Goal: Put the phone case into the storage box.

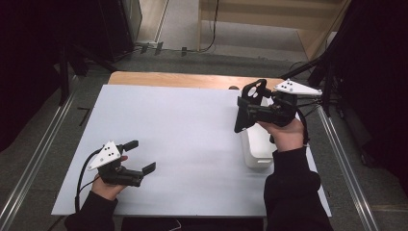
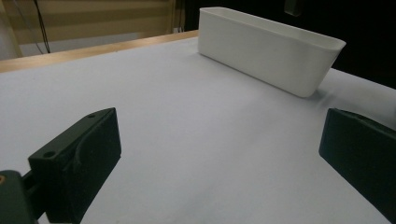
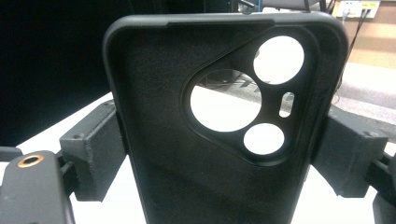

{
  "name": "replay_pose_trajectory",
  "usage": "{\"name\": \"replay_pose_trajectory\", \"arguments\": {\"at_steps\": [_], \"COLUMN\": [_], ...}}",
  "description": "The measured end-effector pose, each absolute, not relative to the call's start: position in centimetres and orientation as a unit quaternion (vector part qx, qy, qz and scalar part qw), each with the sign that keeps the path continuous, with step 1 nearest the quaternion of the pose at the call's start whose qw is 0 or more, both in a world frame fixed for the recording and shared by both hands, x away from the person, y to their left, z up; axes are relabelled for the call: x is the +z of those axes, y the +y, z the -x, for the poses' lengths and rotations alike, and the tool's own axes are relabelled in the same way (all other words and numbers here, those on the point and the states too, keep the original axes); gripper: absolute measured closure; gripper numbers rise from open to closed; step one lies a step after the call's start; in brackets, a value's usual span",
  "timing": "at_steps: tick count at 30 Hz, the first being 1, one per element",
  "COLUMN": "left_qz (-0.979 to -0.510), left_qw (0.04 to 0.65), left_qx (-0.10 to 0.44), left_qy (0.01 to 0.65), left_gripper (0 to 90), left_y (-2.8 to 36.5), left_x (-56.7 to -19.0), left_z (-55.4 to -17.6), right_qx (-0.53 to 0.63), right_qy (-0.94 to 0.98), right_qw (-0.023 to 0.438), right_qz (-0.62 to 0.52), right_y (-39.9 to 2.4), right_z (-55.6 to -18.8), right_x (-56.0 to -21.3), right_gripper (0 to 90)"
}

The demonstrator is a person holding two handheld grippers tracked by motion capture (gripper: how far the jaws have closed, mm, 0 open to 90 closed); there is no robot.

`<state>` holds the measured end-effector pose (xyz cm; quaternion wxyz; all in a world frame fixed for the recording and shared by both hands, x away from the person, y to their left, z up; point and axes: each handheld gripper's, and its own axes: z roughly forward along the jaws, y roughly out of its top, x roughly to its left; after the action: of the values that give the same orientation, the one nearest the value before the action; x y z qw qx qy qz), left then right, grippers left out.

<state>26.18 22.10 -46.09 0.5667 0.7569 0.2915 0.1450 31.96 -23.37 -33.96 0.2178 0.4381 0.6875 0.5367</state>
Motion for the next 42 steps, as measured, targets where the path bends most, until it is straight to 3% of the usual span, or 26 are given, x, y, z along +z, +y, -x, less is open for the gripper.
{"name": "replay_pose_trajectory", "arguments": {"at_steps": [26, 42], "left_qz": [-0.75, -0.745], "left_qw": [0.578, 0.578], "left_qx": [0.136, 0.14], "left_qy": [0.293, 0.302], "left_gripper": [0.0, 0.0], "left_y": [22.4, 22.8], "left_x": [-45.9, -45.9], "left_z": [-26.4, -26.5], "right_qx": [0.496, 0.487], "right_qy": [0.652, 0.645], "right_qw": [0.27, 0.254], "right_qz": [-0.506, -0.531], "right_y": [-25.6, -26.5], "right_z": [-33.6, -38.2], "right_x": [-35.2, -34.4], "right_gripper": [12.0, 12.0]}}
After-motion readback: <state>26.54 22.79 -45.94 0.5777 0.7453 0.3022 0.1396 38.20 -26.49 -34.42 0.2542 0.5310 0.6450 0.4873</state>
